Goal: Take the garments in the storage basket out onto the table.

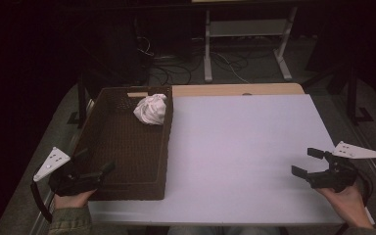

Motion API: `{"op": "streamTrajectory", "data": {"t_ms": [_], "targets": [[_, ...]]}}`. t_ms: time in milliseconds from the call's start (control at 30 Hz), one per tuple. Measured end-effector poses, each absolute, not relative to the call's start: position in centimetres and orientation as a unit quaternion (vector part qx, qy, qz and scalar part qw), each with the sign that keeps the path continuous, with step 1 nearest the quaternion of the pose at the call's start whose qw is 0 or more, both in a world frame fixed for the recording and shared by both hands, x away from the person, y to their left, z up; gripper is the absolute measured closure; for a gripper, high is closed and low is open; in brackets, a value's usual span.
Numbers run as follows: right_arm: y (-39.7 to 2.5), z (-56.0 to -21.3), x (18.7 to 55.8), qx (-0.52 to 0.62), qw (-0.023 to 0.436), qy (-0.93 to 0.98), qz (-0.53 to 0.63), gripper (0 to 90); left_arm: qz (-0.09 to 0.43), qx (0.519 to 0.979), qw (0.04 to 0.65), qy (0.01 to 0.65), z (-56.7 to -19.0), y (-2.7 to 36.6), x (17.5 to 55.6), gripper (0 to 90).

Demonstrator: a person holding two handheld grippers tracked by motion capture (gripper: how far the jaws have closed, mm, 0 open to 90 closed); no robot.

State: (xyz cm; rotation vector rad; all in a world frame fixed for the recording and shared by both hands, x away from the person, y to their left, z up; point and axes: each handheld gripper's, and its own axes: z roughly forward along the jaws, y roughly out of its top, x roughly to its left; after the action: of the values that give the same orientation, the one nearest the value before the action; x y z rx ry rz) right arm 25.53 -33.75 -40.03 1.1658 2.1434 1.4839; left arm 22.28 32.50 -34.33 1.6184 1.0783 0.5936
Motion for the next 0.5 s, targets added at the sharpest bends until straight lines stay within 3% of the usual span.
{"op": "streamTrajectory", "data": {"t_ms": [500], "targets": [[-33.93,-40.10,25.42,0.401,0.141,0.742,0.518,0.0,0.245,0.682,0.521,0.451,-34.52,32.26,22.35,0.0]]}}
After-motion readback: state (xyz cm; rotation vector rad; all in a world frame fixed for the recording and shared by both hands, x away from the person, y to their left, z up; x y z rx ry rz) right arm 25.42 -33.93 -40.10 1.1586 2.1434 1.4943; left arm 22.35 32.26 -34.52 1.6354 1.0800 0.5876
